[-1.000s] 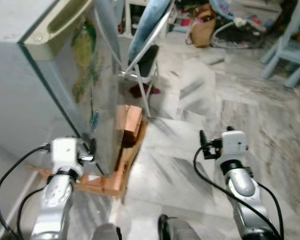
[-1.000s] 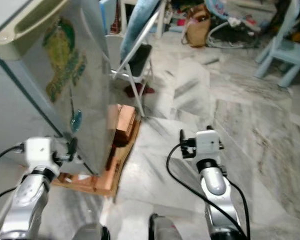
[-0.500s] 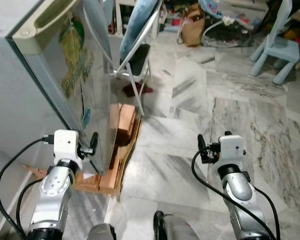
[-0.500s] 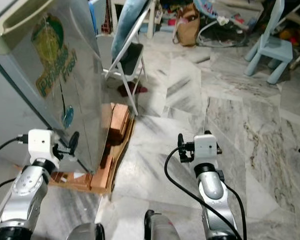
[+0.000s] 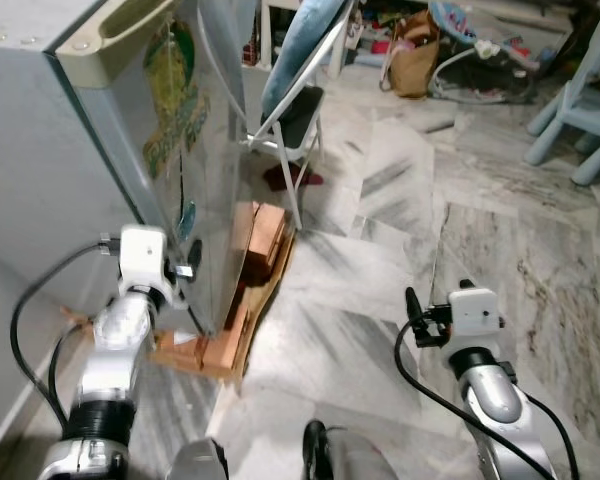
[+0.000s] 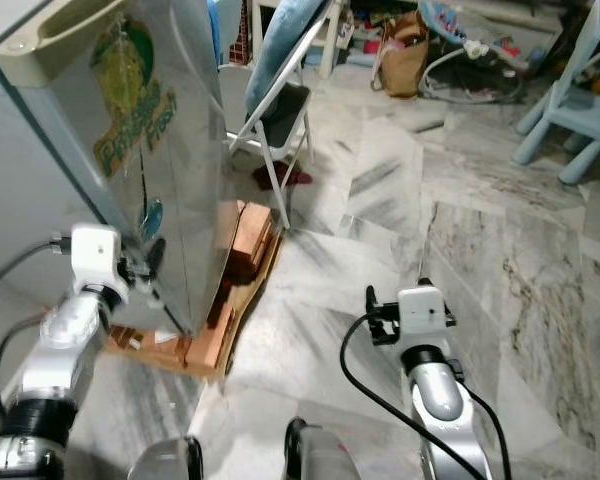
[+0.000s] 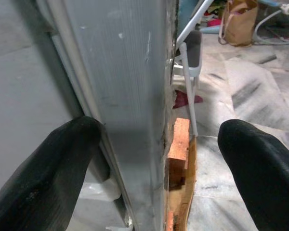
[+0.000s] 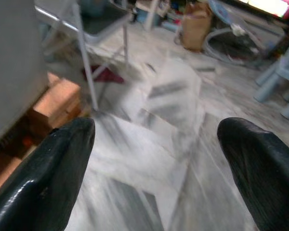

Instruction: Restocking fridge

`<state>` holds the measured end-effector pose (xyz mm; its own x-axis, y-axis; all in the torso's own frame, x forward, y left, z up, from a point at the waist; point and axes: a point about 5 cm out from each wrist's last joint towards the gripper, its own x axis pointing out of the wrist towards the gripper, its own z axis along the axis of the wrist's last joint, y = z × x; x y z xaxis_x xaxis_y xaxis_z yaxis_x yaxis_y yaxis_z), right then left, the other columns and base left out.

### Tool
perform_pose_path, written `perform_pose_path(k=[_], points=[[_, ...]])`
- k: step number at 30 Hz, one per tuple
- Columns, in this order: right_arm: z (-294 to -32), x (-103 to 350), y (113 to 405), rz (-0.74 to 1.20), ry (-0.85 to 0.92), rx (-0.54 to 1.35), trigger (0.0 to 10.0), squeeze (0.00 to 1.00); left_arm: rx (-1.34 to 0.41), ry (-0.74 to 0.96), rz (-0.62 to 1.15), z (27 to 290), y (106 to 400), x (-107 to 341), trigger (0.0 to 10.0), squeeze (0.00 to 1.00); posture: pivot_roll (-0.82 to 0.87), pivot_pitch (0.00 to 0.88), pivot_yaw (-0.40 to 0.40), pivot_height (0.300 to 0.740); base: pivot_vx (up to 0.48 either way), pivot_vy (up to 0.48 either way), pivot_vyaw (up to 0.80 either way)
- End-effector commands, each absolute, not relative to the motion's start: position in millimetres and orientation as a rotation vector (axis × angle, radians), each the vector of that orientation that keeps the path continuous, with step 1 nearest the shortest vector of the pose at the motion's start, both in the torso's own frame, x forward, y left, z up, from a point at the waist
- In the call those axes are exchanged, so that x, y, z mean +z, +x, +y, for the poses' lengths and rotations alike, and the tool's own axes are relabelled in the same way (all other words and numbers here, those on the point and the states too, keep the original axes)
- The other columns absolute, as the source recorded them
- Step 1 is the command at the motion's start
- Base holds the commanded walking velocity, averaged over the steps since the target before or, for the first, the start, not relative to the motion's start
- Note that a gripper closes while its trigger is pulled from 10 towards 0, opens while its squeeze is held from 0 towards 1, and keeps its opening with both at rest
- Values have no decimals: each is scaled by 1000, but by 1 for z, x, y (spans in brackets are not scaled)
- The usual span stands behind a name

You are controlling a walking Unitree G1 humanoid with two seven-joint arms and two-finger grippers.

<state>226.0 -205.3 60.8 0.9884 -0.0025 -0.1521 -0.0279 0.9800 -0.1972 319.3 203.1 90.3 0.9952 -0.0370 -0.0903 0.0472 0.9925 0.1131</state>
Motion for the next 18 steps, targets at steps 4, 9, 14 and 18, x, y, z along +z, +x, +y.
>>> perform_pose_path(k=[4,9,14,18], points=[[-223,52,206,215,-232,1,10000,0,-4,169,45,211,333,106,10000,0,3,169,-86,740,0,0,0],[-222,49,206,226,-231,3,10000,0,-48,134,15,204,337,112,10000,0,8,167,-88,740,0,0,0],[-229,36,201,322,-220,-15,10000,0,-254,114,-98,153,355,148,10000,0,30,169,-106,740,0,0,0],[-232,29,199,362,-174,-18,10000,0,-596,45,-224,68,346,189,10000,0,37,168,-98,740,0,0,0]])
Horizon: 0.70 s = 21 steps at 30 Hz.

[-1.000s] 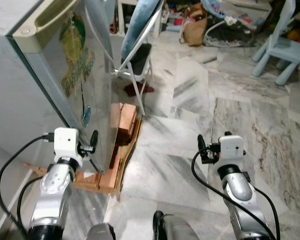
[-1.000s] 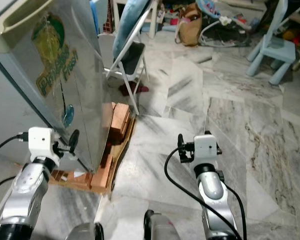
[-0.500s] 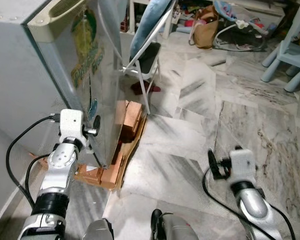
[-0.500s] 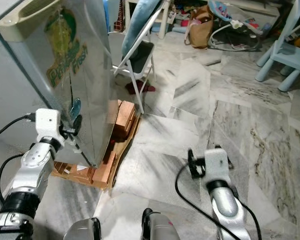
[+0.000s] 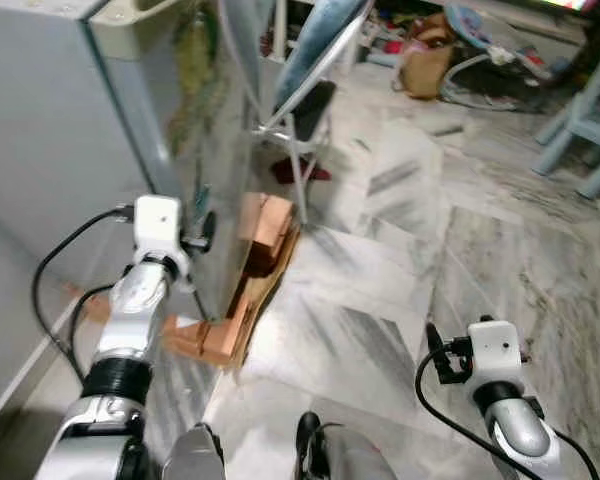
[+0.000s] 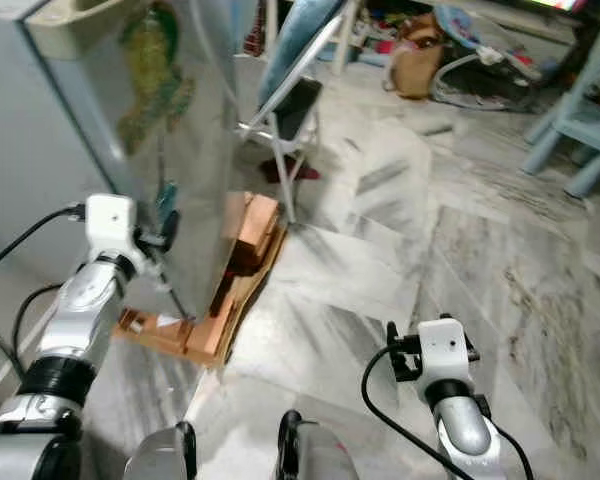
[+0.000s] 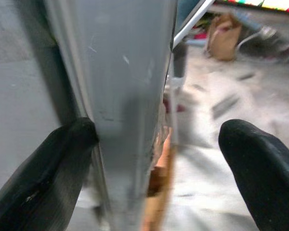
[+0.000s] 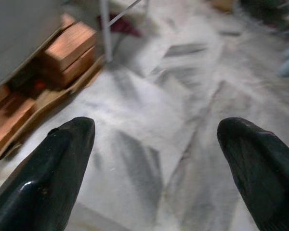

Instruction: Restocking fridge

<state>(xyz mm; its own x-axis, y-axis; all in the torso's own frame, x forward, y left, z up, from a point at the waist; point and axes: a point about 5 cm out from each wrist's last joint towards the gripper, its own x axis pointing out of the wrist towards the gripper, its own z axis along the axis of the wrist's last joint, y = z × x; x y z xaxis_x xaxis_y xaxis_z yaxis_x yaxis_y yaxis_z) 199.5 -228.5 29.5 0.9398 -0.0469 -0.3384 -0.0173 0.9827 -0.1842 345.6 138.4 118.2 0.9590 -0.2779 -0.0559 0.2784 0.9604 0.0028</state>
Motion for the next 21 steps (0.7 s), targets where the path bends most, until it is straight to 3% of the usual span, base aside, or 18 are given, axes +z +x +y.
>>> perform_pose_path(k=[1,4,8,10,14,16,21], points=[[-231,29,200,360,-166,-15,10000,0,-696,21,-248,46,337,198,10000,0,37,168,-98,740,0,0,0],[-226,28,204,351,-162,-1,10000,0,-939,-28,-296,-3,304,213,10000,0,31,160,-90,740,0,0,0],[-224,29,205,348,-161,3,10000,0,-952,-47,-299,-8,299,212,10000,0,25,159,-84,740,0,0,0],[-224,29,206,345,-153,-1,10000,0,-877,-24,-278,6,310,201,10000,0,26,158,-82,740,0,0,0],[-224,29,205,338,-140,-7,10000,0,-662,51,-232,62,331,181,10000,0,27,155,-78,740,0,0,0],[-224,29,205,337,-140,-7,10000,0,-642,51,-210,69,331,179,10000,0,27,155,-78,740,0,0,0],[-221,35,210,282,-168,-2,10000,0,-440,52,-56,130,314,132,10000,0,7,174,-47,740,0,-49,-98]])
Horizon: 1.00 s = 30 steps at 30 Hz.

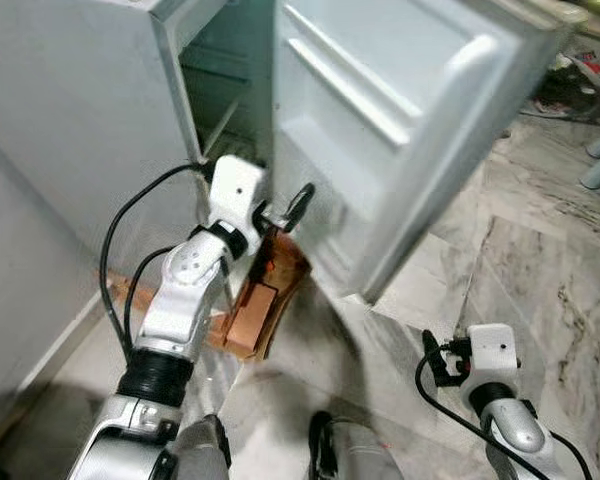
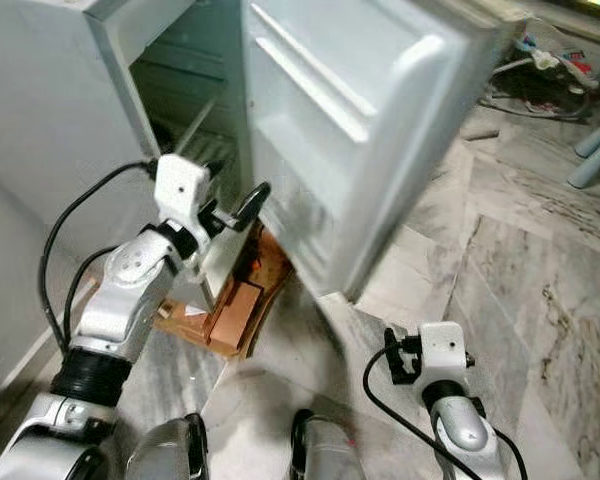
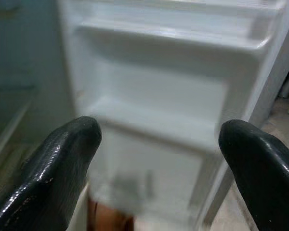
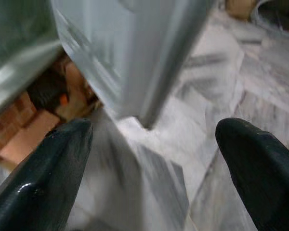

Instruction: Restocking fridge

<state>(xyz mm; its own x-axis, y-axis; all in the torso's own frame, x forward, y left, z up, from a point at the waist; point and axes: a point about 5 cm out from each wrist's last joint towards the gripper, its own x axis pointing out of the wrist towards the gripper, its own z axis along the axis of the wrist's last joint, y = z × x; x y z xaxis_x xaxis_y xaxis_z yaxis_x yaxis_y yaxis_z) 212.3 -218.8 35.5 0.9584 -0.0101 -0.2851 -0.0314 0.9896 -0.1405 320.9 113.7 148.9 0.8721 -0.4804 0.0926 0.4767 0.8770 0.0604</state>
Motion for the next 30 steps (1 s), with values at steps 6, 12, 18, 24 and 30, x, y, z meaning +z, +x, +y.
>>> perform_pose_path(k=[6,12,18,24,30], points=[[-222,41,217,249,-178,-25,10000,0,-312,66,54,155,291,95,10000,0,10,175,-47,740,0,-427,-498],[-219,40,216,247,-189,-4,10000,0,-309,76,81,157,276,88,10000,0,12,169,-51,740,0,-469,0],[-218,39,217,242,-195,-1,10000,0,-295,69,71,161,274,90,10000,0,13,161,-53,740,0,-454,0],[-216,55,231,172,-197,-24,10000,0,-281,113,66,164,271,95,10000,0,16,177,-40,740,341,-330,-533],[-198,77,253,81,-156,6,10000,0,-314,134,32,155,270,105,10000,0,17,180,-37,740,415,-166,-800]])
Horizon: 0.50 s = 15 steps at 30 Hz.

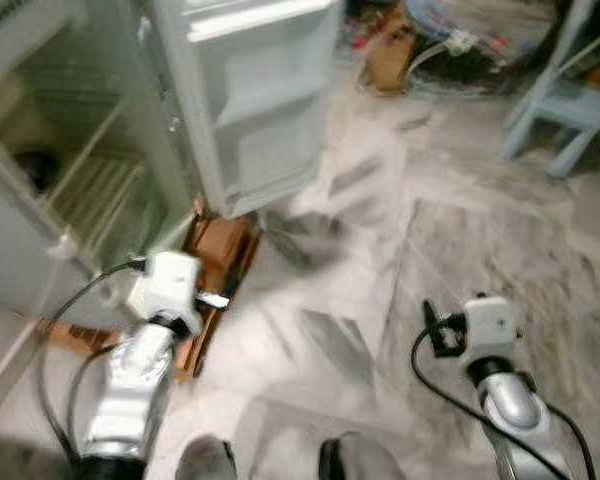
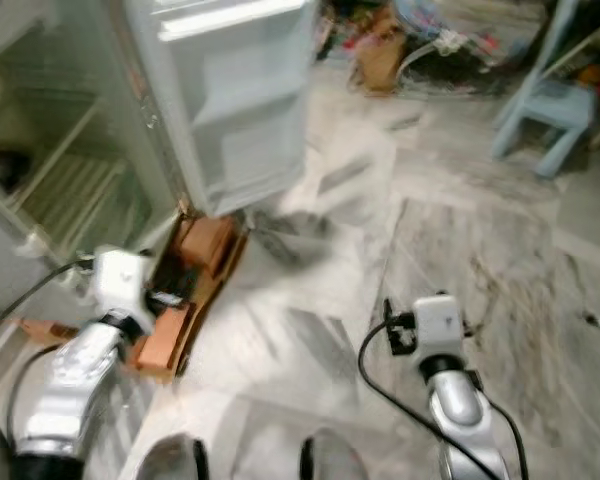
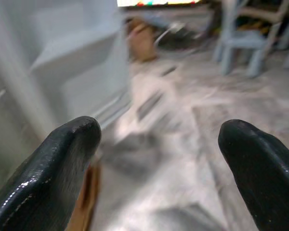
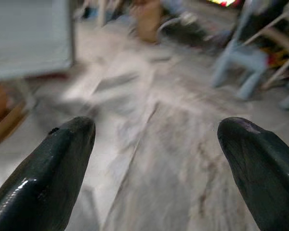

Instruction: Restocking fridge

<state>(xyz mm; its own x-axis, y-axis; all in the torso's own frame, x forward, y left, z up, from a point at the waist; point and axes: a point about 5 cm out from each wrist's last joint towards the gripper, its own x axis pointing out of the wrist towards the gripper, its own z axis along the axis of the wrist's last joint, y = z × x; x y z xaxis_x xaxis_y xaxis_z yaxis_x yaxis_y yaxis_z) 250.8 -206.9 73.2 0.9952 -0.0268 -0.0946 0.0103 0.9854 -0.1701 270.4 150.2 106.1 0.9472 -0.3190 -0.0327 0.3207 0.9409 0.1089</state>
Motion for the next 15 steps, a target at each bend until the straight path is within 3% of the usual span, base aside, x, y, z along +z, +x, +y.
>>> perform_pose_path(k=[1,6,15], points=[[-189,87,261,43,-136,18,10000,0,-325,145,20,153,270,109,10000,0,8,187,-39,740,465,0,-800],[-172,102,270,-14,-123,60,10000,0,-313,149,29,154,268,107,10000,0,-1,191,-39,740,468,0,-800],[-170,93,265,29,-94,45,10000,0,-313,140,64,152,262,99,10000,0,3,180,-47,740,480,0,-800]])
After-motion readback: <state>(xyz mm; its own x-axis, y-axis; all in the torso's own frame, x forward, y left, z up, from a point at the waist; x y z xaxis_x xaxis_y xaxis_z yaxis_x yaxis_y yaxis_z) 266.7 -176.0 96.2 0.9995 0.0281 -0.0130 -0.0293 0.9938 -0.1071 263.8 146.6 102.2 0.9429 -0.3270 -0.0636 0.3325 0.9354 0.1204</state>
